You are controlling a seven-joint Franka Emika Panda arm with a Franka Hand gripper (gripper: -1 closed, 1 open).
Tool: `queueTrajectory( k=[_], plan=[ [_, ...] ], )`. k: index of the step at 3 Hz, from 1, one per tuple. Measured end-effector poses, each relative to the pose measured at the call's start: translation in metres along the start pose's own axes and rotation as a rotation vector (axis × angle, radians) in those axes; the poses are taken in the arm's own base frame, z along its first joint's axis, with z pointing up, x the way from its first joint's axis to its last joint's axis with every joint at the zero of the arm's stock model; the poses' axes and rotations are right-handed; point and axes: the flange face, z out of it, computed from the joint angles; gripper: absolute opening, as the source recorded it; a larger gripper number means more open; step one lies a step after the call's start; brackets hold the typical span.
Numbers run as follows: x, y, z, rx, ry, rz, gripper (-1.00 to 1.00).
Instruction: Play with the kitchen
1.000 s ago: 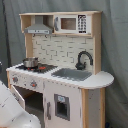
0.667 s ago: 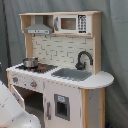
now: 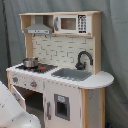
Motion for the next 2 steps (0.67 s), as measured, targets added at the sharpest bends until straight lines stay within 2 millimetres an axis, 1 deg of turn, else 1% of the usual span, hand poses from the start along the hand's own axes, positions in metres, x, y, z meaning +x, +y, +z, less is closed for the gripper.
queueTrajectory(
  k=[1,2],
  plan=[
    [0.005,-0.018,-0.026,0.021,-0.005,-0.006,-1.00],
    [0.004,-0.033,-0.040,0.021,-0.020,-0.005,-1.00]
  ],
)
